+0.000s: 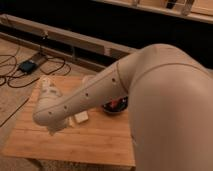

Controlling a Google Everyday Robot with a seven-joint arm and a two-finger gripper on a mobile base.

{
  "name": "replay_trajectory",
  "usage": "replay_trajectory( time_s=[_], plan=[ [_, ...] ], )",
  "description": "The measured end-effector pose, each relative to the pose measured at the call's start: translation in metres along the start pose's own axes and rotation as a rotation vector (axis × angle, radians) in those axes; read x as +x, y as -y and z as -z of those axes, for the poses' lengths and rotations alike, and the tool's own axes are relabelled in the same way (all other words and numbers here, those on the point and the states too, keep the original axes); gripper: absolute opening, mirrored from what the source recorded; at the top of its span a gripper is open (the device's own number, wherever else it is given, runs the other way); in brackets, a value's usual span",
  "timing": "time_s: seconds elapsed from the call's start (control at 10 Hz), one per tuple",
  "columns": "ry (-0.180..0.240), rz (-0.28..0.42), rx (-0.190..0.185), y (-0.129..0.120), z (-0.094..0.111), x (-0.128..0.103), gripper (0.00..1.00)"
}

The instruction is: Move the arm in a circular motion

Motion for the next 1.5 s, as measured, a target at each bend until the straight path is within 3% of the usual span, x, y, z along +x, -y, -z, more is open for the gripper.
replay_trajectory(
  time_s=[0.2,0.4,0.5,0.7,1.0,1.2,1.3,1.4,1.5],
  plan=[
    [0.02,-0.101,-0.01,0.05,0.013,-0.008,0.65],
    [0.042,-0.161,-0.01,0.09,0.026,-0.035,0.65],
    [0.045,-0.177,-0.001,0.106,0.032,-0.056,0.65],
    [0.039,-0.179,0.024,0.109,0.04,-0.092,0.65],
    [0.032,-0.109,0.062,0.062,0.047,-0.15,0.65],
    [0.029,-0.009,0.081,0.007,0.046,-0.171,0.65],
    [0.026,0.046,0.085,-0.019,0.044,-0.172,0.65],
    [0.021,0.135,0.07,-0.063,0.04,-0.166,0.65],
    [0.01,0.213,0.057,-0.093,0.035,-0.153,0.65]
  ],
)
